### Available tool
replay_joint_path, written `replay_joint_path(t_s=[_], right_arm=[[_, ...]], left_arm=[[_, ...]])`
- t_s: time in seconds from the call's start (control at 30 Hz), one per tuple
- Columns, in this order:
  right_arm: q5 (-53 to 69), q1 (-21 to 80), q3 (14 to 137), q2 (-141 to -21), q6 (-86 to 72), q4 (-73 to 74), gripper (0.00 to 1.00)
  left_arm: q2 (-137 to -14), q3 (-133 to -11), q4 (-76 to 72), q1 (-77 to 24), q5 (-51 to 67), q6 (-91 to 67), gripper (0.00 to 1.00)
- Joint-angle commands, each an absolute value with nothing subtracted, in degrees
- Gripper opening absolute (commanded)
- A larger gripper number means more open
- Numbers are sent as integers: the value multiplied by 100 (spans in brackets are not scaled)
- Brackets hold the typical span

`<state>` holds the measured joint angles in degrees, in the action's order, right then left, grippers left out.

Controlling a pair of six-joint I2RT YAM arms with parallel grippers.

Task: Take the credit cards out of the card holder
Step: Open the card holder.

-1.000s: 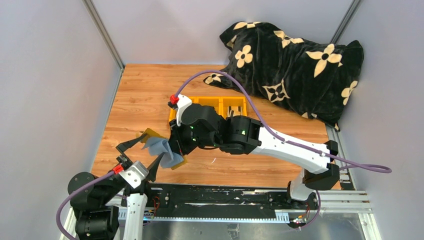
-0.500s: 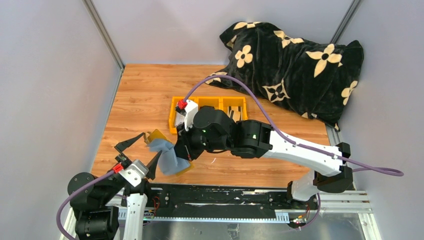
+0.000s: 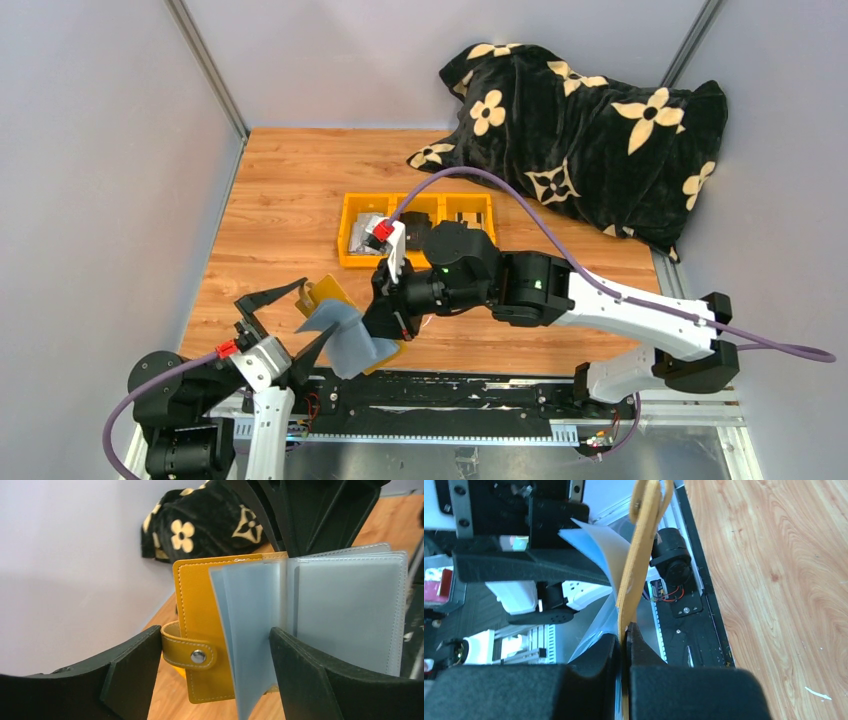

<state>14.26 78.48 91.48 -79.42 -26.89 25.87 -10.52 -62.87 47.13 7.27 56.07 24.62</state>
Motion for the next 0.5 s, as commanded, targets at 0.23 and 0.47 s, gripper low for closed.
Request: replay_joint_path(t_s=[0.23, 0.47], right_arm=[[2329, 8022, 8694, -7332, -1794, 1724, 0], [2216, 8040, 8635, -7223, -1501, 1763, 0]], left_arm=[[-1884, -6620, 4737, 712, 7149, 1137, 71], [-1957, -6634, 4737, 712, 7239, 564, 94]])
